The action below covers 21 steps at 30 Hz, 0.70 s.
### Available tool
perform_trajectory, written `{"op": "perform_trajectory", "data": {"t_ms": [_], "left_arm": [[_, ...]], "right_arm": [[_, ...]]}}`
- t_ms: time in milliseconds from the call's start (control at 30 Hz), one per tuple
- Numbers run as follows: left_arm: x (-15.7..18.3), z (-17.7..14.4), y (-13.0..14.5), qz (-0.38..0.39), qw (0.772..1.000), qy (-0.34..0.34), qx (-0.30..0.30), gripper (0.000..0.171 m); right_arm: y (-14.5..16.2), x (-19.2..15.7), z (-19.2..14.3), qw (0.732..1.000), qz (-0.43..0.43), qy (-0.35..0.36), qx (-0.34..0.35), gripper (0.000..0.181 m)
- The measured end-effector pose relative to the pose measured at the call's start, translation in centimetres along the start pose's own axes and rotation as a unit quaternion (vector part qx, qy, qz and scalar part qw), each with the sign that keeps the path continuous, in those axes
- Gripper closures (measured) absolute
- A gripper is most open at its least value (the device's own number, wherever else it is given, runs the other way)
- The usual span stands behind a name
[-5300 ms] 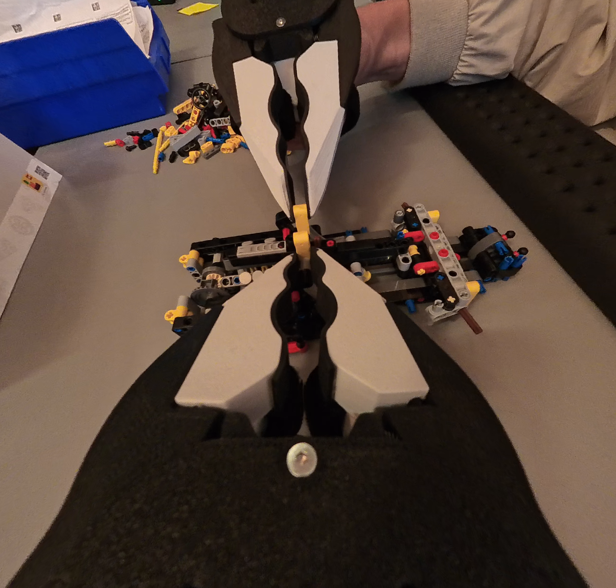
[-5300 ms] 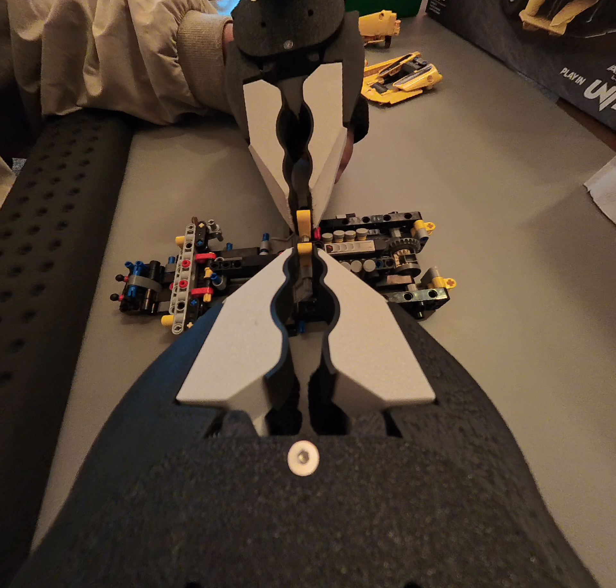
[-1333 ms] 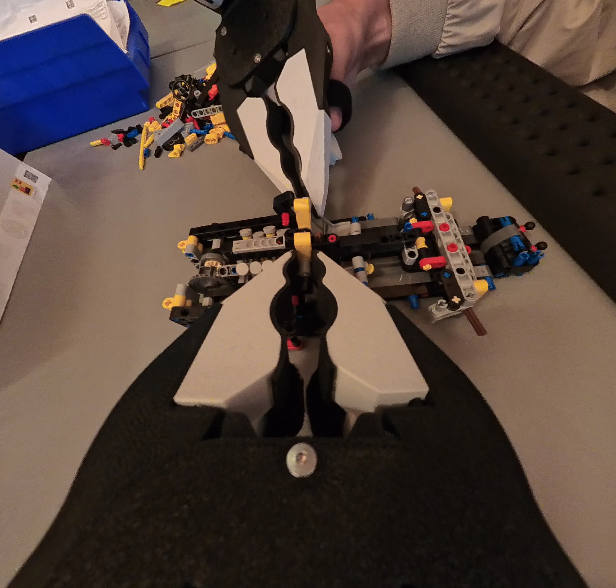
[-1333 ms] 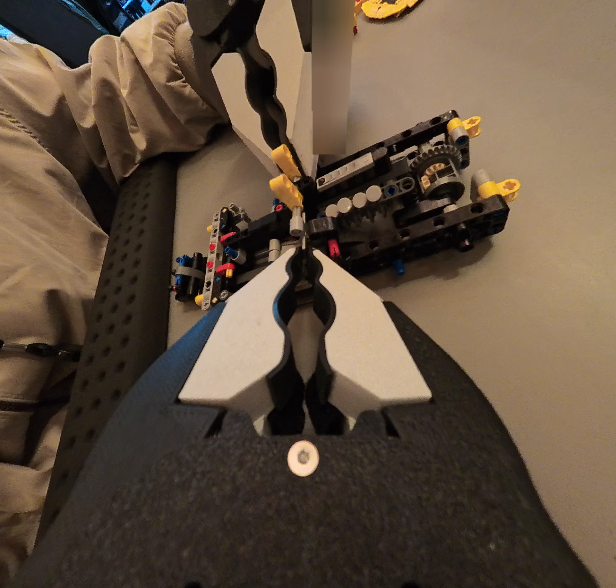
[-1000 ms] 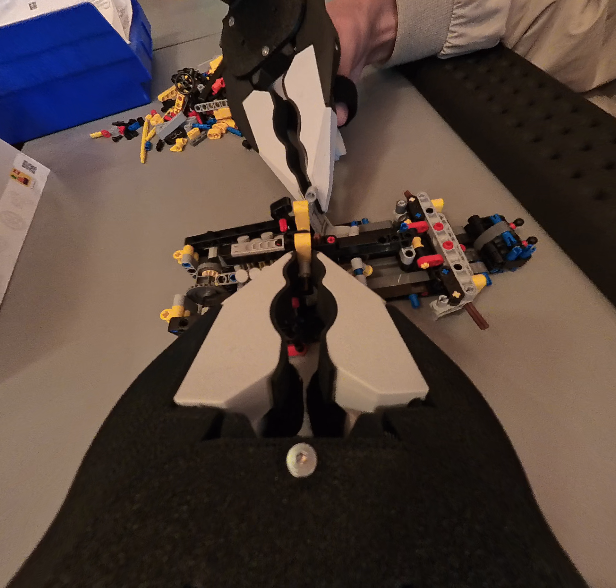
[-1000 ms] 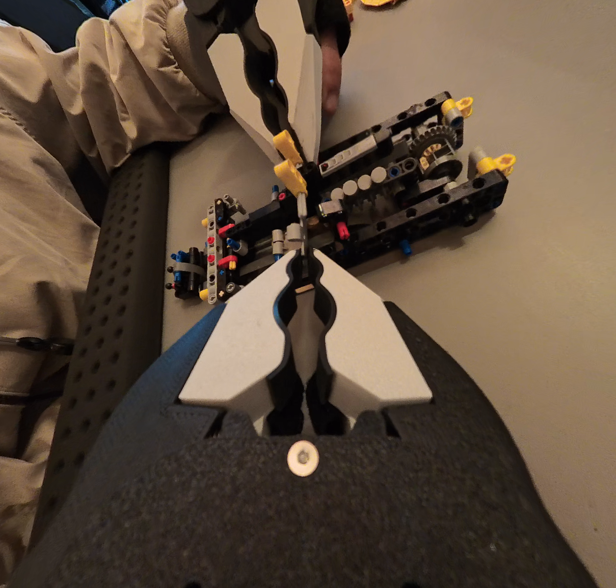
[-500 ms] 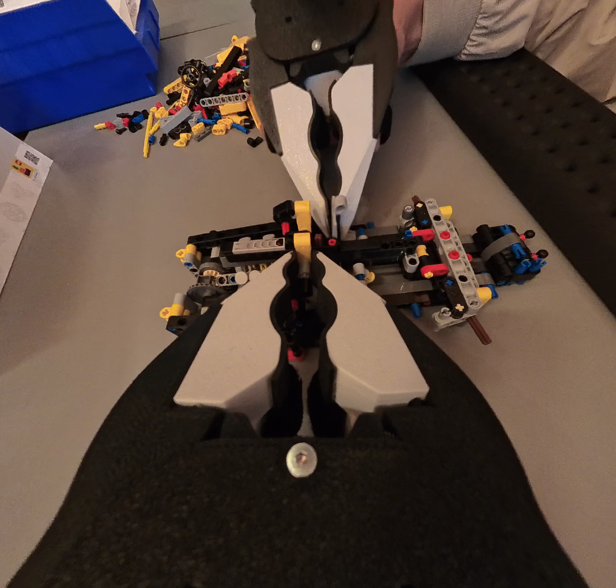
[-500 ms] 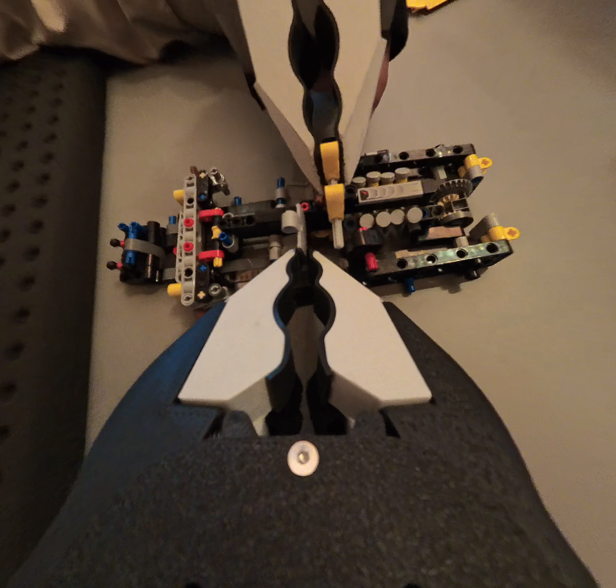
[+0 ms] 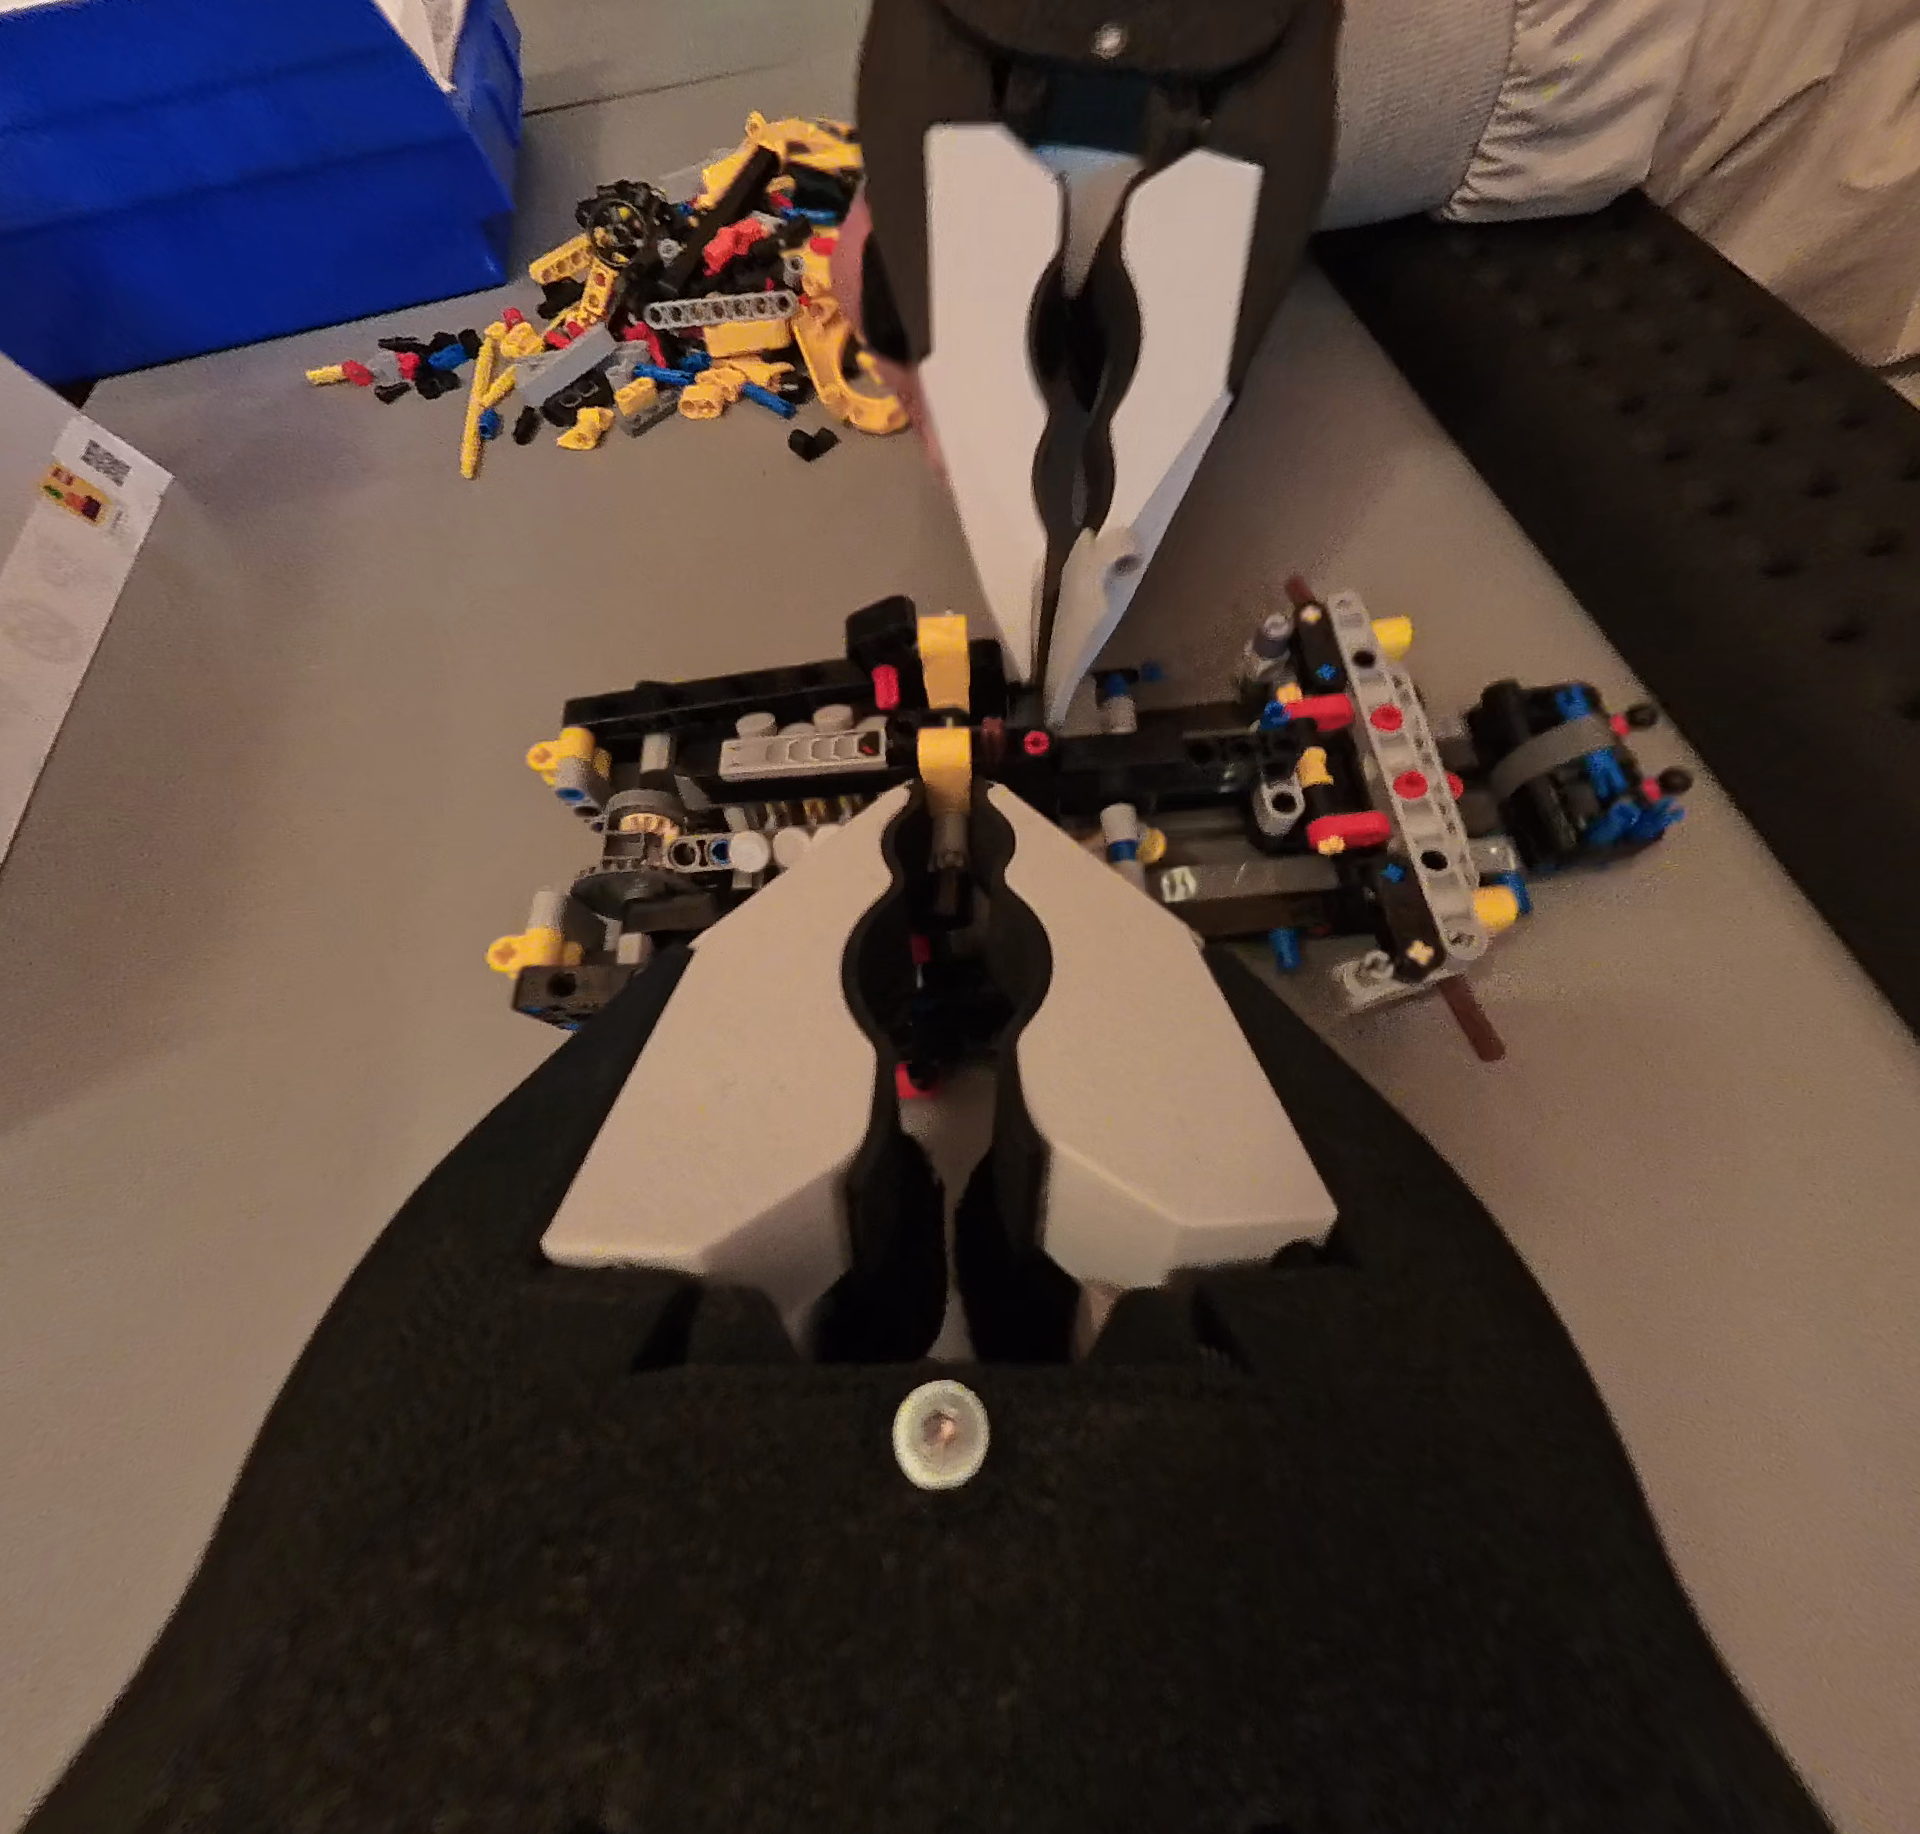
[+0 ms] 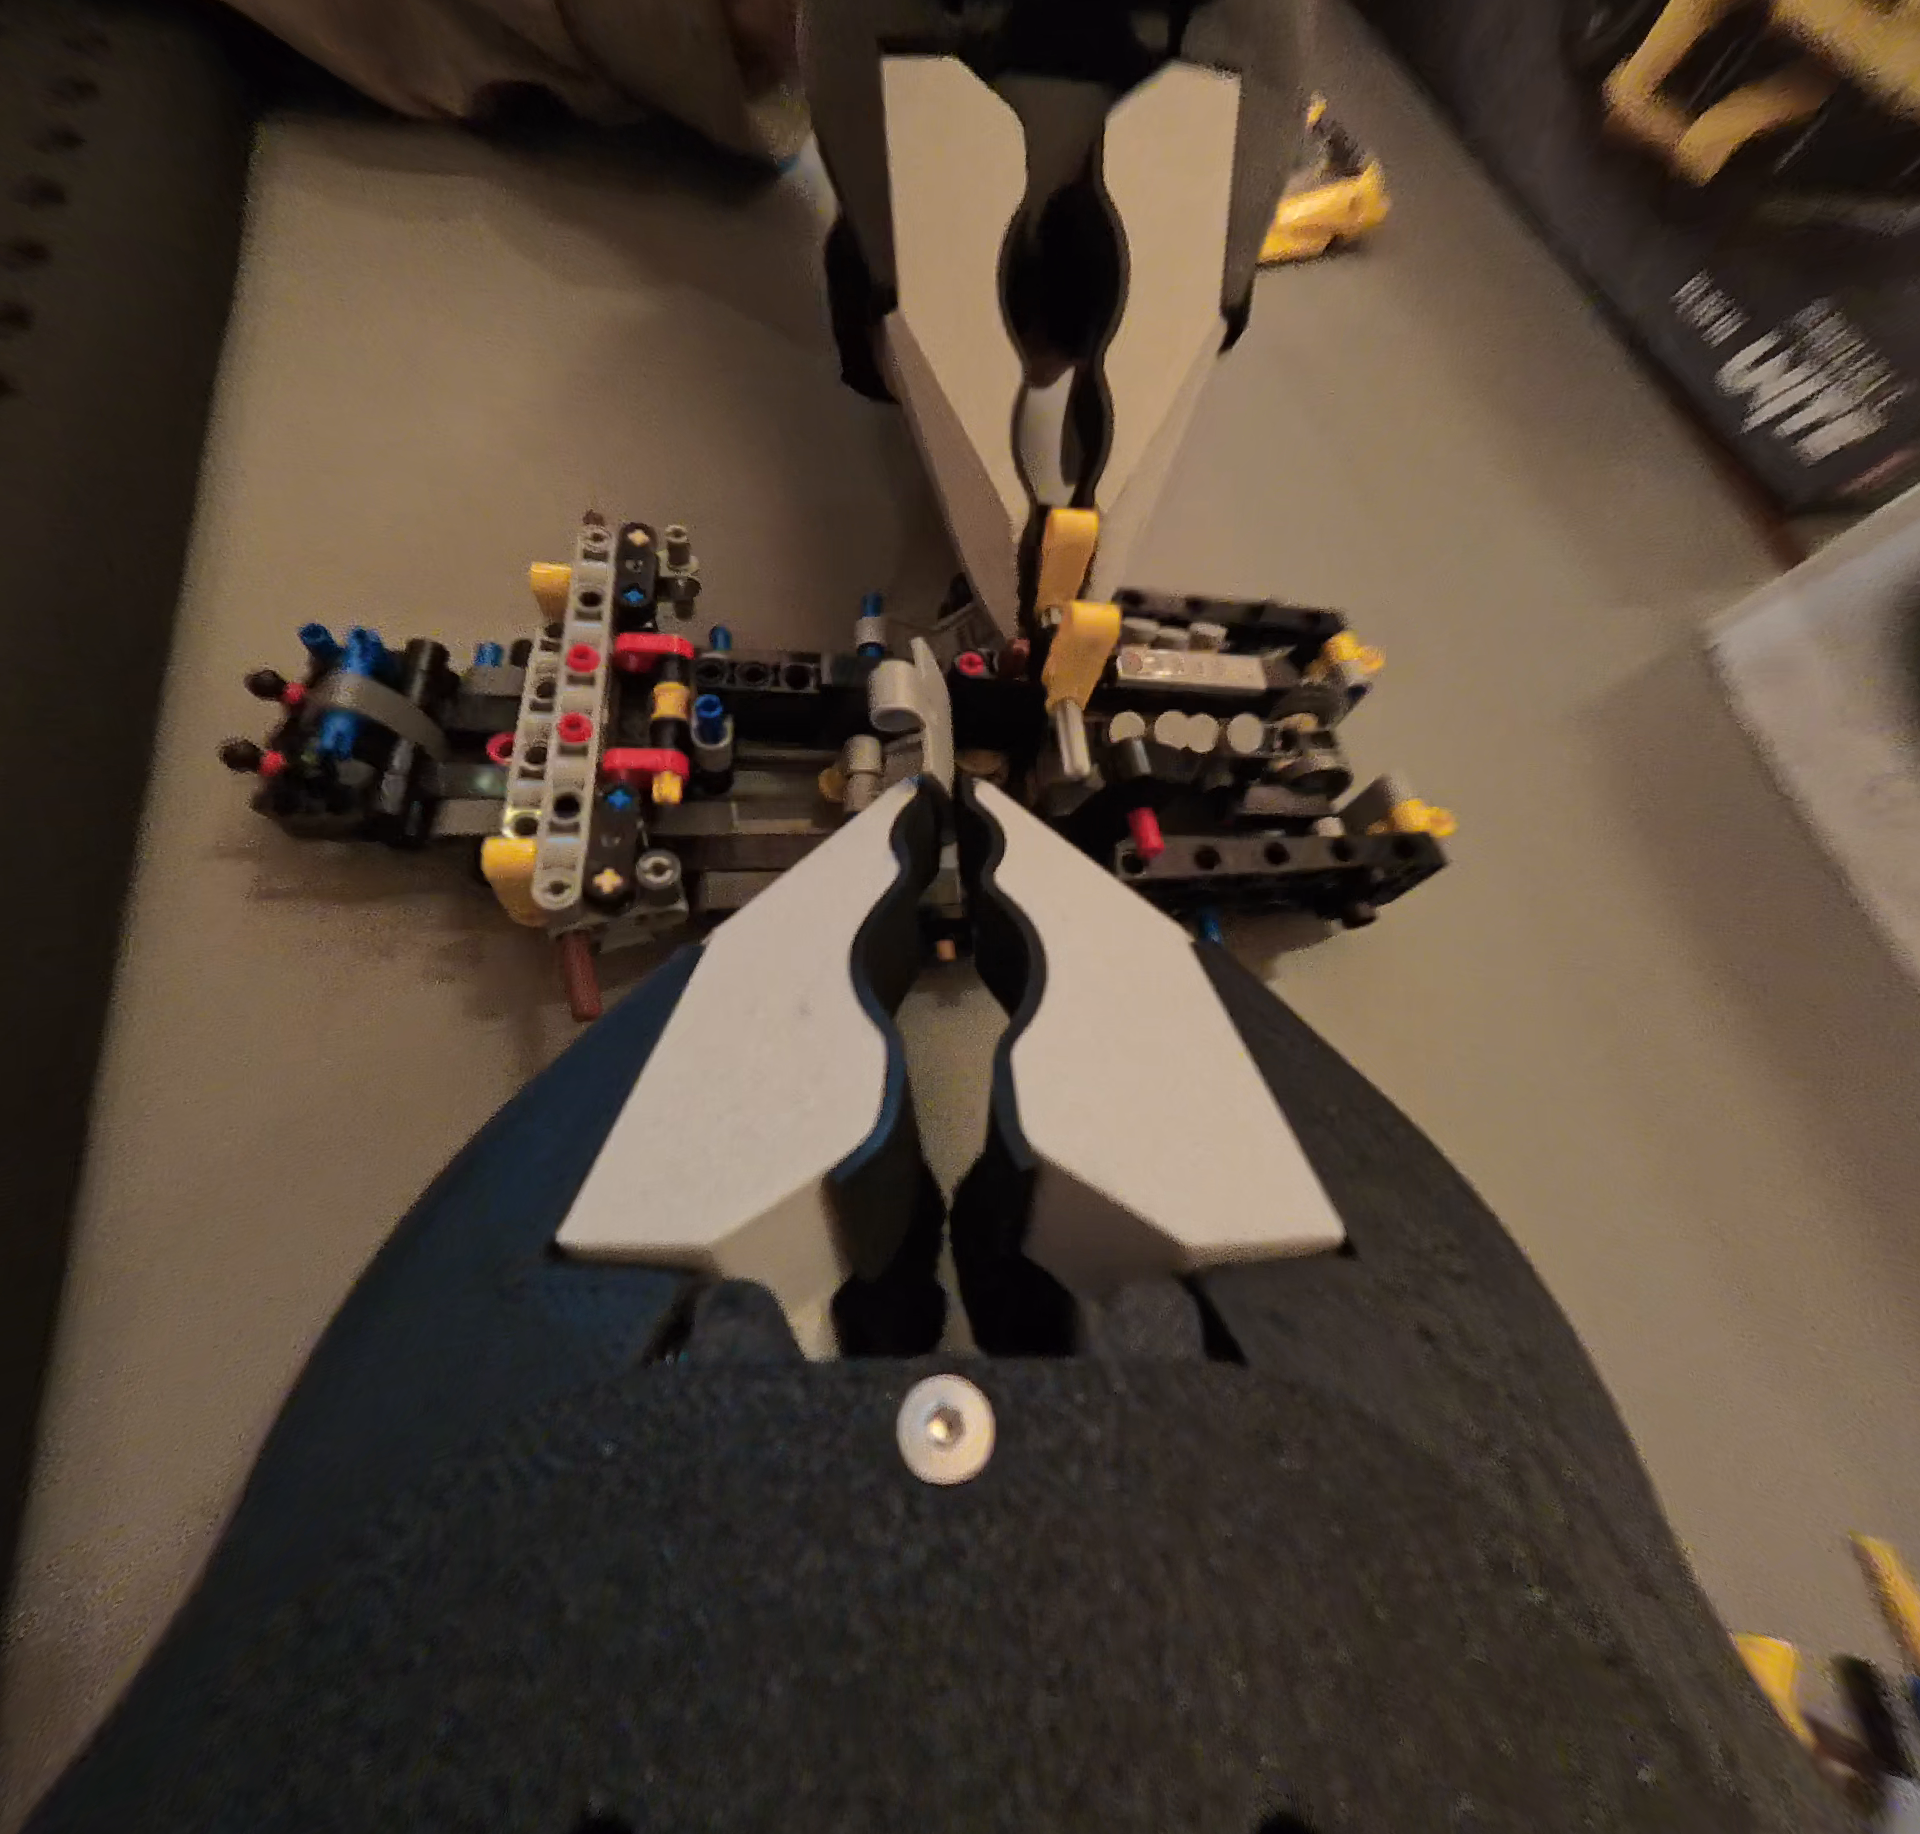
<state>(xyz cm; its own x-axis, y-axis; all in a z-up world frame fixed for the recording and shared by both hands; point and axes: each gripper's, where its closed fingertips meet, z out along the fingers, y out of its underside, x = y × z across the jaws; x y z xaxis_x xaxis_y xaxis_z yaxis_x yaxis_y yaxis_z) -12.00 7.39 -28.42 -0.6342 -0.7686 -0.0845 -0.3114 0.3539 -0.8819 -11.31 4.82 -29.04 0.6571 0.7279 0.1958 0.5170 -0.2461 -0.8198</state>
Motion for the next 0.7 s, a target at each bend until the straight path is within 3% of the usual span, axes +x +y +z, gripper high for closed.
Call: {"op": "perform_trajectory", "data": {"t_ms": [133, 200, 267, 400, 433, 500, 533, 600, 700], "left_arm": [[0.6, 0.4, 0.1, 0.015, 1.0, 0.003, -0.01, 0.163], [0.9, 0.6, 0.0, 0.027, 0.999, 0.003, -0.018, 0.163], [1.2, 0.7, -0.1, 0.018, 1.0, 0.006, -0.013, 0.163], [1.1, 0.7, -0.4, -0.018, 1.0, -0.008, 0.0, 0.163], [1.2, 0.3, -0.5, -0.039, 0.999, -0.004, -0.002, 0.159], [1.0, -1.1, 0.1, -0.064, 0.998, -0.011, -0.02, 0.134], [0.8, -2.0, 0.2, -0.061, 0.998, -0.026, -0.019, 0.133], [1.2, -3.4, -0.2, -0.052, 0.998, -0.036, 0.008, 0.135], [4.4, -2.4, -1.6, -0.043, 0.998, 0.027, 0.038, 0.155]], "right_arm": [[0.1, -1.1, 0.2, 0.994, -0.102, 0.041, -0.023, 0.179], [0.4, -1.8, 0.4, 0.992, -0.104, 0.055, -0.036, 0.18], [0.7, -2.0, 0.2, 0.995, -0.069, 0.06, -0.039, 0.179], [1.3, -1.7, 0.5, 0.996, 0.082, 0.017, -0.034, 0.179], [1.4, -1.7, 0.6, 0.994, 0.101, 0.006, -0.031, 0.179], [1.5, -1.6, 0.7, 0.992, 0.12, -0.004, -0.026, 0.179], [1.4, -1.6, 0.7, 0.992, 0.127, -0.008, -0.022, 0.179], [1.4, -1.6, 0.7, 0.991, 0.128, -0.011, -0.02, 0.179], [1.4, -1.7, 0.7, 0.991, 0.135, -0.017, -0.019, 0.179]]}}
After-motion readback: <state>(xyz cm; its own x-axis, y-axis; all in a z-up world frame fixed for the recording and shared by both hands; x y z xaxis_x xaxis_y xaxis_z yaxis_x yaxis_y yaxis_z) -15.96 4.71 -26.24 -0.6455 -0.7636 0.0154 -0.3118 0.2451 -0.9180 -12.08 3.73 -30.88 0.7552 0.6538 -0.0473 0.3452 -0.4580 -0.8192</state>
